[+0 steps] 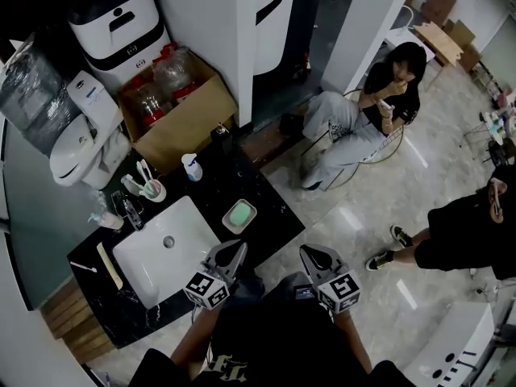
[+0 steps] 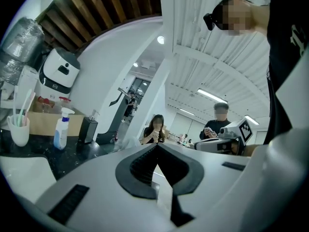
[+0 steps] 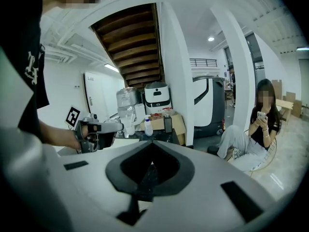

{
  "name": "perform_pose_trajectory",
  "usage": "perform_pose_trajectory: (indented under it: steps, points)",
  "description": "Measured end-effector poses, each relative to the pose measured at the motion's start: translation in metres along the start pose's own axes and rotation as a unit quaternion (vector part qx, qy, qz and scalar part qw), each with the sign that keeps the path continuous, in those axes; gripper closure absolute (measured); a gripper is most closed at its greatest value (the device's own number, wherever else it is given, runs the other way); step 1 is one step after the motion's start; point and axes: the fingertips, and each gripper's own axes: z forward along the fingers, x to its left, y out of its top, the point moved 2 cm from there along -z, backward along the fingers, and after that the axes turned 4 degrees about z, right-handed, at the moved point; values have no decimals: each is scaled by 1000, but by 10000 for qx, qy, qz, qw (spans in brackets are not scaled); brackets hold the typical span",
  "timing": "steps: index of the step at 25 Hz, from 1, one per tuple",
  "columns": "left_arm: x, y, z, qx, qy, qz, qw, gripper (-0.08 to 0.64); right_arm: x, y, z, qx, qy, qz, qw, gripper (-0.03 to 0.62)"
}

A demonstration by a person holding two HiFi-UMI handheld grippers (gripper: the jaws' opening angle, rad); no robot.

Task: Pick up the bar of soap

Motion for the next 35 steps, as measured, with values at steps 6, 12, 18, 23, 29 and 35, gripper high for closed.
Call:
perform_pose_trajectory:
  steps: [6, 12, 18, 23, 29, 35]
  points:
    - [25, 2, -14, -76, 300, 11, 9995, 552, 1, 10, 20, 97, 51, -176, 9998, 584]
    - [44, -10, -23, 65, 671, -52, 9977, 552, 4, 10, 43, 130, 338, -144, 9992, 584]
    - [52, -30, -11, 445, 999, 217, 9938, 552, -10, 8, 49, 135, 521, -146, 9984, 584]
    - [46, -40, 8, 623, 1189, 208, 9907, 552, -41, 12, 48, 130, 613, -131, 9979, 584]
    - [38, -38, 39, 632, 1378, 334, 9879, 552, -81, 14, 50, 177, 868, -119, 9960, 584]
    - [25, -28, 71, 517, 1463, 408, 9870, 552, -116, 16, 54, 270, 1082, -123, 9937, 584]
